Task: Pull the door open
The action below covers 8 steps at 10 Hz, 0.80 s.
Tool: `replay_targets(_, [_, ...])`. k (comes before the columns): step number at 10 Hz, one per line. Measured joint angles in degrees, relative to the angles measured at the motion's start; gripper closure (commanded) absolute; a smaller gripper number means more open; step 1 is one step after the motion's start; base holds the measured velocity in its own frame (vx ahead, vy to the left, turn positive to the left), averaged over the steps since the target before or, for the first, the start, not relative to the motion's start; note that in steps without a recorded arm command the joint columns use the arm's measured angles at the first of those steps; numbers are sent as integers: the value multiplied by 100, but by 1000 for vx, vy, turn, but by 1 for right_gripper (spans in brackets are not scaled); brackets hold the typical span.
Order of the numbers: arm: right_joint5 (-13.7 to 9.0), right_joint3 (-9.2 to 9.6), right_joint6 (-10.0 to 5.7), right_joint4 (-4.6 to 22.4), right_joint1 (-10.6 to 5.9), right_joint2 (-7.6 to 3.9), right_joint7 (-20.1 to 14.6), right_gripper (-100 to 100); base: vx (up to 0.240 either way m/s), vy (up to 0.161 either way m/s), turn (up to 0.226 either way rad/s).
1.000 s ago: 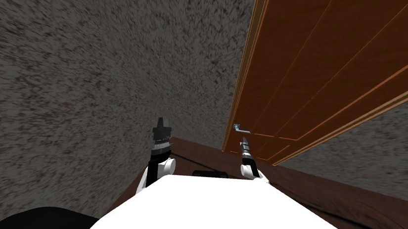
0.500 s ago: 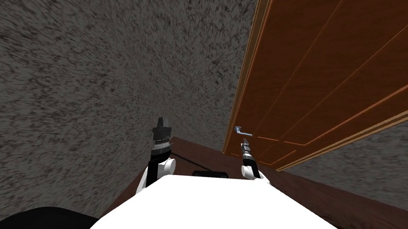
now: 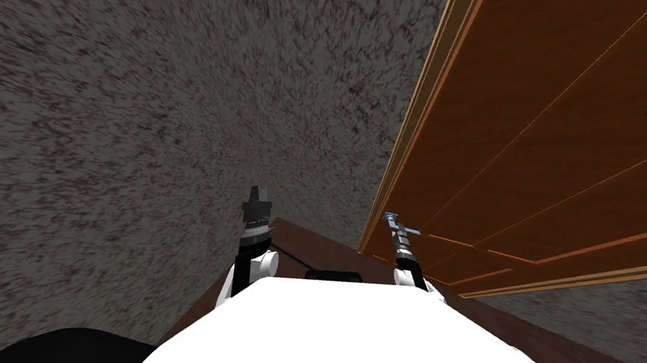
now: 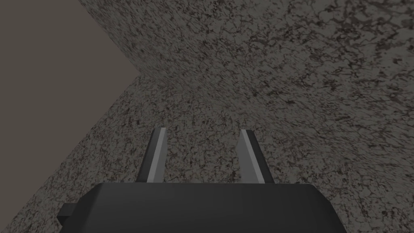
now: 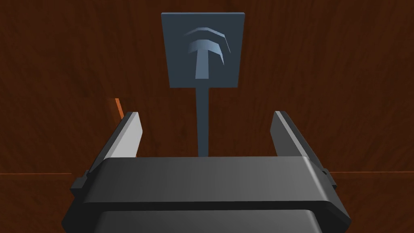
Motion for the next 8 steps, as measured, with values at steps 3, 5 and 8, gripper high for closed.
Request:
replay_targets(3, [-23, -31, -26, -21, 56, -75, -78, 100, 16, -4, 0])
replay_targets(5, [-23, -31, -27, -19, 50, -76, -71, 100, -26, 6, 3])
replay_targets(8, [-20, -24, -15, -8, 64, -64, -71, 100, -37, -4, 37])
